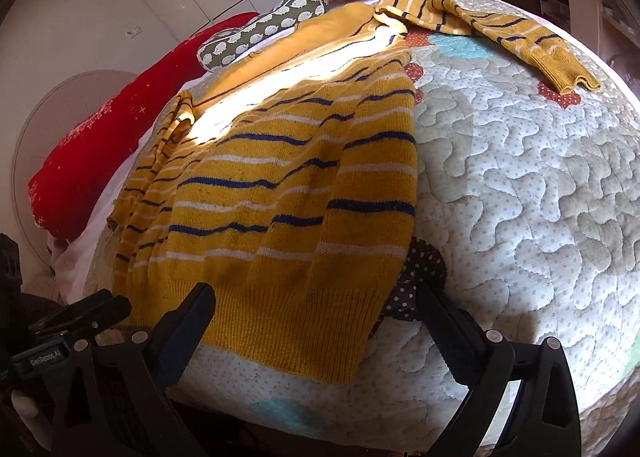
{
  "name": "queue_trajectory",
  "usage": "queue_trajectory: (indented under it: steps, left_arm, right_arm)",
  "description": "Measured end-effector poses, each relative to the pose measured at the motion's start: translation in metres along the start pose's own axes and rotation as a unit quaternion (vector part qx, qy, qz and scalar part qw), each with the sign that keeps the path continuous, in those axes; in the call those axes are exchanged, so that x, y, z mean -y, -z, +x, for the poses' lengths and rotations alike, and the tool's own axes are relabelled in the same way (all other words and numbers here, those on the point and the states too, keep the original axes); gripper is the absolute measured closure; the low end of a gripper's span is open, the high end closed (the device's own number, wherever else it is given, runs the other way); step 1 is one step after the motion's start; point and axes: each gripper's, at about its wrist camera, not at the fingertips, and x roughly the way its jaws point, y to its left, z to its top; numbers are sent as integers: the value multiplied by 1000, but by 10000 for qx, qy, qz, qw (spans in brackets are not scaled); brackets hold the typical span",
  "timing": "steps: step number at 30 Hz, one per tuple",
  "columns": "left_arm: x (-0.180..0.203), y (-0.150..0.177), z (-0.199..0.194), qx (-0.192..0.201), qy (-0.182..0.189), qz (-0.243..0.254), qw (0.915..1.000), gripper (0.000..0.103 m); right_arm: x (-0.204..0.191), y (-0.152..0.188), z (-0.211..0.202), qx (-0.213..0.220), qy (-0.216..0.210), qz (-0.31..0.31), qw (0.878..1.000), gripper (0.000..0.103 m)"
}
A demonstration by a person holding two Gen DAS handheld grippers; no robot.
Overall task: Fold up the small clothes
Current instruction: 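Move both tools over the striped sweater toward its hem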
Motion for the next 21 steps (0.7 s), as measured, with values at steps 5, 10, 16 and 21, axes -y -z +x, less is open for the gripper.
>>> queue_trajectory:
  steps: [5, 10, 16, 21]
  left_arm:
    - [-45, -9, -6, 7, 60, -666, 9978, 15]
    - [-68, 1, 3, -173, 228, -1049, 9941, 15]
    - [-61, -5, 27, -312, 439, -841, 9950, 15]
    - [-43, -12, 42, -451, 527, -630, 9956, 52]
  right_arm:
    - [16, -3, -14, 37, 302, 180, 9994, 55]
    - [26, -5, -15, 19, 116, 426, 9990, 55]
    - [10, -18, -4, 27, 457, 164, 9988, 55]
    - [2, -22, 3, 55, 509, 24, 9987, 78]
